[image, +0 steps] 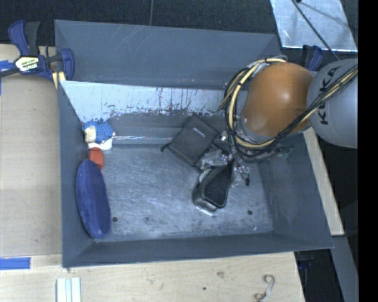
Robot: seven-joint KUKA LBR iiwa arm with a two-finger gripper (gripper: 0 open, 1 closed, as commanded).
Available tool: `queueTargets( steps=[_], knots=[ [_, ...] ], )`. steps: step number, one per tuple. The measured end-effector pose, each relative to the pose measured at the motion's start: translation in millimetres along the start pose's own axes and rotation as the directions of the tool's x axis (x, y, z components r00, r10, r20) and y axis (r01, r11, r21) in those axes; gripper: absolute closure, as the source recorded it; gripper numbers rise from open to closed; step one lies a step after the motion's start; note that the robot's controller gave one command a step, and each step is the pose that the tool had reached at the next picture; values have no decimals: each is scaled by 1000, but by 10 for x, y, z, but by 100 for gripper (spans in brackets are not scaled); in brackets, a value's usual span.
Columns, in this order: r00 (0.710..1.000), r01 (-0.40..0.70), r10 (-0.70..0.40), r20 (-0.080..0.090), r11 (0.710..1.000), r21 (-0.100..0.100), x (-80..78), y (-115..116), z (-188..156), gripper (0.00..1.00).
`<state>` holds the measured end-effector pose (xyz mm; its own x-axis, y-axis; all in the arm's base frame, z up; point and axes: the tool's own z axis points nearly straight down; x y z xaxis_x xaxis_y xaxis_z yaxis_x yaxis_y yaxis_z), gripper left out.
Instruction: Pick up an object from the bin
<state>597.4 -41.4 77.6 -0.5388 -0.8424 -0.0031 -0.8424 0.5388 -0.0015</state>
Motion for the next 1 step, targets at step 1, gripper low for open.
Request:
queueTargets(
  steps=[1],
  knots=[
    [998, 68, -68, -1, 998, 6, 189, -360, -1597, 100]
  ],
)
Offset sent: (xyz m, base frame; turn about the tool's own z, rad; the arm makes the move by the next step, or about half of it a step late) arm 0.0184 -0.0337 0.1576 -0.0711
